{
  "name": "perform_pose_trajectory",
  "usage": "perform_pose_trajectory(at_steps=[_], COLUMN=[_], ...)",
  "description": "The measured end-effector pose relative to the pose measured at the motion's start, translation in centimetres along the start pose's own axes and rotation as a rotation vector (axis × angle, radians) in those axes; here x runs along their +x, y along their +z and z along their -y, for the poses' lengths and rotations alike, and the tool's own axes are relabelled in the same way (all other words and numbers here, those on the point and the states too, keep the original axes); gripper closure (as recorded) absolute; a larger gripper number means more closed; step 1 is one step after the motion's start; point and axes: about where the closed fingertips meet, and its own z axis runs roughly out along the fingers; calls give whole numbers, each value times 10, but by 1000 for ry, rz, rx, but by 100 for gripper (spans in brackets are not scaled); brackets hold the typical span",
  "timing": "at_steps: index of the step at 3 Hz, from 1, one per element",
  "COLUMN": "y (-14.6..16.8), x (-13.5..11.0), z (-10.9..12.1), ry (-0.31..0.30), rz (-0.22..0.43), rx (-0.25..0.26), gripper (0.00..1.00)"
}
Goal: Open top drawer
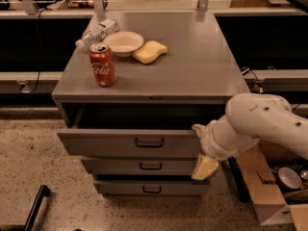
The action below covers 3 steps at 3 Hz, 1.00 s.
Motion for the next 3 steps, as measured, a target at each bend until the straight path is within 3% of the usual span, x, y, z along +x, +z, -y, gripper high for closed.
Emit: perform_pose_trajectory(at_steps=[1, 2, 3], y=[-27, -43, -55], x=[1, -4, -15], z=[-51, -74, -74], ry=[31, 39, 11], rz=[21, 60, 83], rx=[-74, -96, -74], gripper=[25, 6, 0])
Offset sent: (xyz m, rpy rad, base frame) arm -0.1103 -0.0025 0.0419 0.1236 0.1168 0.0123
